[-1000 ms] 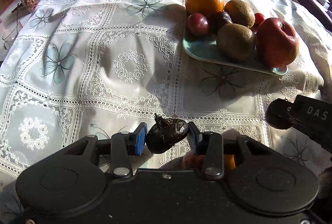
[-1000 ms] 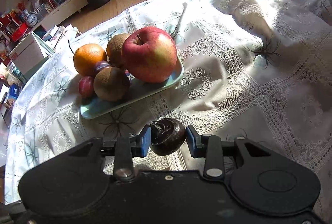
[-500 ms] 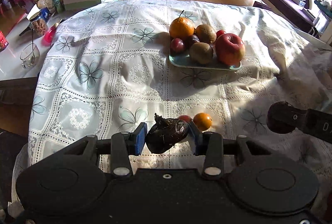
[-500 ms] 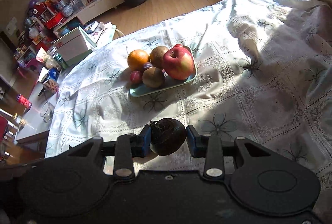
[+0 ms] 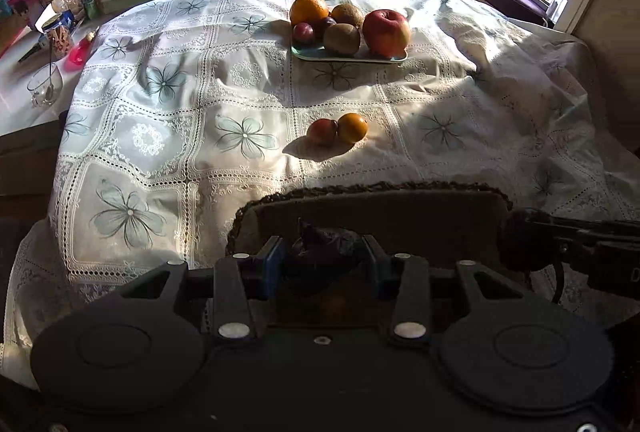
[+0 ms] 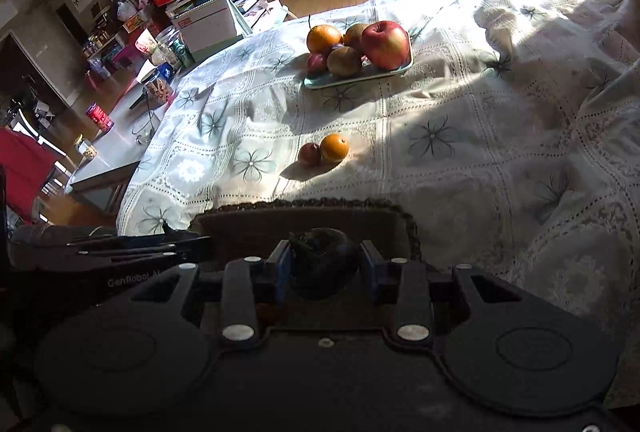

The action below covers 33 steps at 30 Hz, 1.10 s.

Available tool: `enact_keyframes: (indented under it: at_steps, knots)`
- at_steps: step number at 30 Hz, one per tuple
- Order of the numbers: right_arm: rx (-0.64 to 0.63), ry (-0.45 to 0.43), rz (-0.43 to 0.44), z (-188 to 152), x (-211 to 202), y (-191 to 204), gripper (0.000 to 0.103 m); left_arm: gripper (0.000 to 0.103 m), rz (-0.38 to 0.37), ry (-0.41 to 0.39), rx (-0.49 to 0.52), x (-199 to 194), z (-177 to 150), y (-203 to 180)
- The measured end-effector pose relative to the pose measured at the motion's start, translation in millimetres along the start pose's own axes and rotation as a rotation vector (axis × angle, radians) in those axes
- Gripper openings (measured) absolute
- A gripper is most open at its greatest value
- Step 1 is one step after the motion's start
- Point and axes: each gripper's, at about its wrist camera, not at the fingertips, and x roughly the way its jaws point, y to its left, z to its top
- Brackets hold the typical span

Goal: Organize fruits
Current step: 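Lift both figs and carry them over the wicker basket, then open the right tool to drop its fig while the left tool releases its fig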

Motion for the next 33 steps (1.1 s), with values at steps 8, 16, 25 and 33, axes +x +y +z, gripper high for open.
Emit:
enact_keyframes:
  at_steps: [8,16,25,33]
  knots:
    - [-0.051,0.04,-0.039,-26,16,8,0.038,0.05,0.032,-0.003,-0.06,4,-26,6]
    - [-0.065,0.106,-0.031,-33,35,12,0.038,0.05,0.038,0.057,-0.076,20,-35,8]
    - [-0.056,0.105,-0.049,-33,37,9,0.038,0.05,0.049,0.072,-0.091,23,-36,11]
    - [-0.048,0.113,-0.055,-33,39,8,0.038,0.05,0.052,0.081,-0.092,26,-36,12]
